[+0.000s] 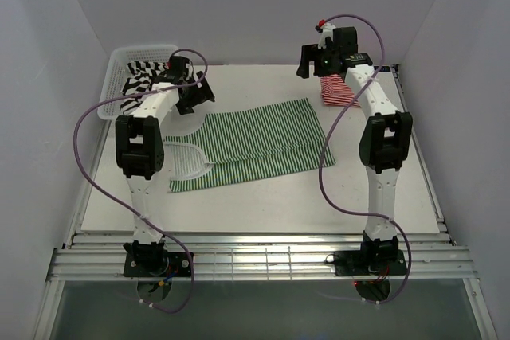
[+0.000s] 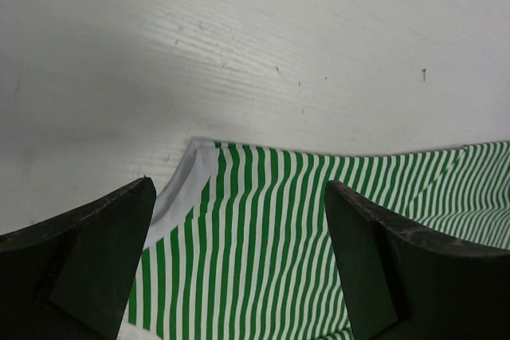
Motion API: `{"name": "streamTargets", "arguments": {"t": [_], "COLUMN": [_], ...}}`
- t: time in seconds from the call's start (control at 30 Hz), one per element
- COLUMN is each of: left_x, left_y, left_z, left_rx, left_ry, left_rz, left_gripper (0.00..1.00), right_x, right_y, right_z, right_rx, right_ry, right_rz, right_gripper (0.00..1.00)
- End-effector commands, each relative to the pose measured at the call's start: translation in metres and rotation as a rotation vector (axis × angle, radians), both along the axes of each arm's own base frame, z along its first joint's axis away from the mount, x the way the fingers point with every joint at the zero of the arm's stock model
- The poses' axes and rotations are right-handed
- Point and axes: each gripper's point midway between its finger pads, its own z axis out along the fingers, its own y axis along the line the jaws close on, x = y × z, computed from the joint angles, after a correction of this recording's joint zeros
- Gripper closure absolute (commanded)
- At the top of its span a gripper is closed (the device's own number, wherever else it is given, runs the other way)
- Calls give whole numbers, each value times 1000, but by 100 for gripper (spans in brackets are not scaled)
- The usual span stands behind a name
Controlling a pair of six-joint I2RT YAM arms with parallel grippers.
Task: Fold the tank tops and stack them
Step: Fold the tank top
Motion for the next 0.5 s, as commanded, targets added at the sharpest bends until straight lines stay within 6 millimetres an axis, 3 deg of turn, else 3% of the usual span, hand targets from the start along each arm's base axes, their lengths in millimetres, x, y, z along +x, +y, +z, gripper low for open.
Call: {"name": "streamTargets", "arguments": {"t": [0.0,0.03,0.2,0.23,0.47], "left_x": [24,26,30,28,10], "left_y": [-3,-1,-9,-9,-8], "left_z": [18,16,-12,-21,-50], "left_rx": [40,53,37,42,56], "left_ry": [-78,-77,-36,-17,57], "left_rz": [-56,-58,-93,-94,-100], "left_gripper": [2,2,22,23,30], "right_x": [27,33,54,58,63], "right_y": [1,1,12,14,26], "right_z": [9,0,-22,-36,-71], "right_rx": [-49,-49,-9,-7,60], "right_ry": [-111,-113,-139,-124,-66], "right_rz": [4,-3,-2,2,-3], "right_gripper": [10,10,10,10,10]}}
